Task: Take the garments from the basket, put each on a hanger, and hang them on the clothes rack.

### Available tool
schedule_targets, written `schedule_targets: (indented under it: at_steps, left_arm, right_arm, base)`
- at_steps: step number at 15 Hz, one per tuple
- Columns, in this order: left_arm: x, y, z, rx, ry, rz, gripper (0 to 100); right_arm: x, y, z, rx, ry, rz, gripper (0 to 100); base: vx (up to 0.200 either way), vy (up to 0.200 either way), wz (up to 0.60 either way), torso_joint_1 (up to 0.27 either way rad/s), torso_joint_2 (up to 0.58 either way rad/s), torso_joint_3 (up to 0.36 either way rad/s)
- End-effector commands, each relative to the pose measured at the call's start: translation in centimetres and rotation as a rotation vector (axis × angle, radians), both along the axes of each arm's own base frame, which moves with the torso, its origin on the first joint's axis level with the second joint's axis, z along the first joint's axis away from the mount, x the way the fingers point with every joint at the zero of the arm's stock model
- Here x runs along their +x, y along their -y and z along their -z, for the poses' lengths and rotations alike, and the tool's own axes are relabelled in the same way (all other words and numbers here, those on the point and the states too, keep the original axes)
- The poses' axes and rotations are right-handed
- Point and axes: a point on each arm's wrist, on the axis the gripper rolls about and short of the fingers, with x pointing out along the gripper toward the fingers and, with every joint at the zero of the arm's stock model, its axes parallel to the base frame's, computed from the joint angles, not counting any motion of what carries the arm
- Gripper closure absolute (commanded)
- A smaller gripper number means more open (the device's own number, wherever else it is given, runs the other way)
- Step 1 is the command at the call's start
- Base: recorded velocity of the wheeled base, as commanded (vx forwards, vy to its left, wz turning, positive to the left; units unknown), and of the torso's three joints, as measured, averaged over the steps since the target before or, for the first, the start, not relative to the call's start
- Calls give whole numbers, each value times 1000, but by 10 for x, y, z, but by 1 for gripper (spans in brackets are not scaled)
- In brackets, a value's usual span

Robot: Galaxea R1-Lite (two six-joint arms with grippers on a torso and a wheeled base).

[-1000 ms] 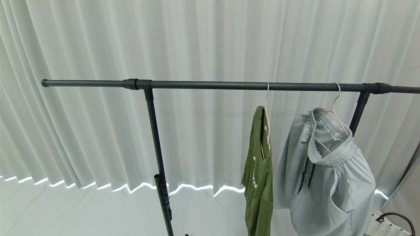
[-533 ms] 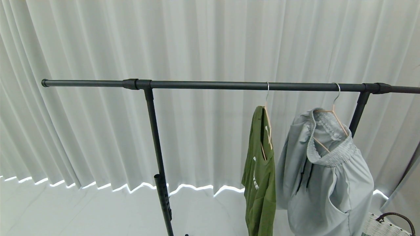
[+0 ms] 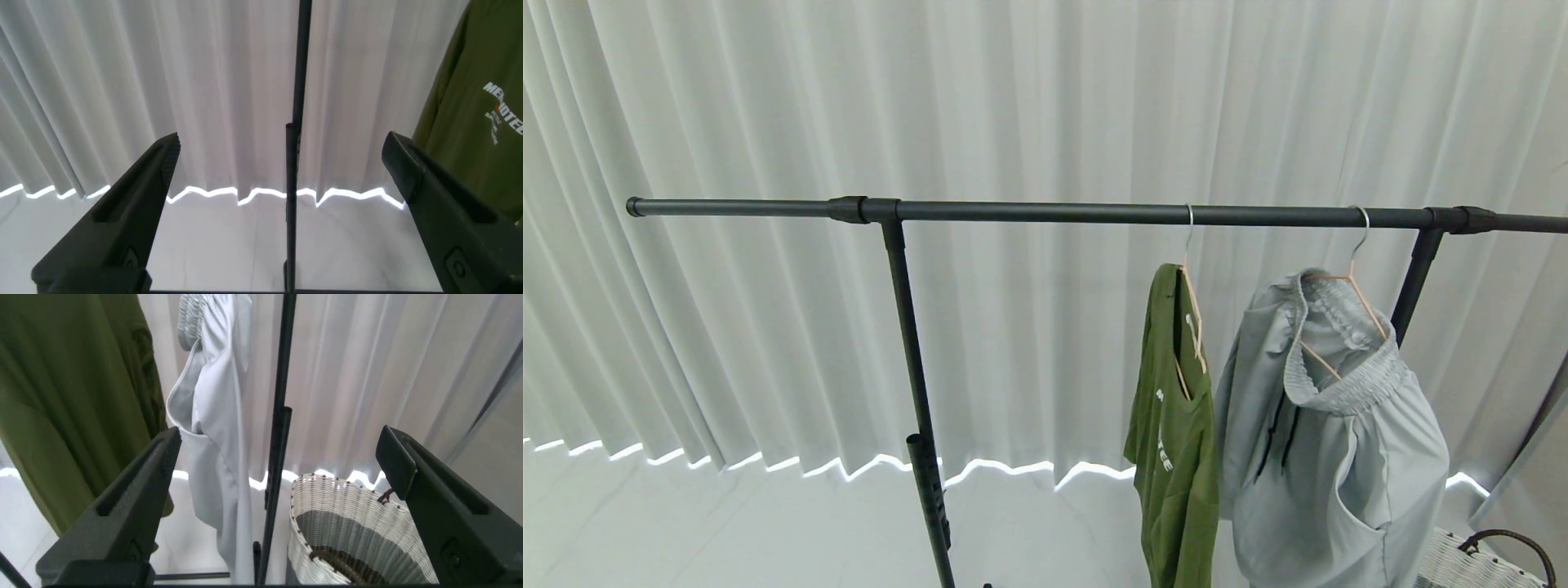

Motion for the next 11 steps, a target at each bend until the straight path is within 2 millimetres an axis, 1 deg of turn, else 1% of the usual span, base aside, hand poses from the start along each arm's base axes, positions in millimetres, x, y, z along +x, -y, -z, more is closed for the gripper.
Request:
schedule_targets:
  at_steps: [1,11]
  left_arm:
    - [0,0,0,0,1,0,0]
    - [0,0,0,0,1,0,0]
  right_arm:
    - [0,0,0,1,-1,-1,0]
    - [0,0,0,1,-1,1,0]
  base:
    - [0,0,0,0,0,0]
    - [0,0,0,0,0,0]
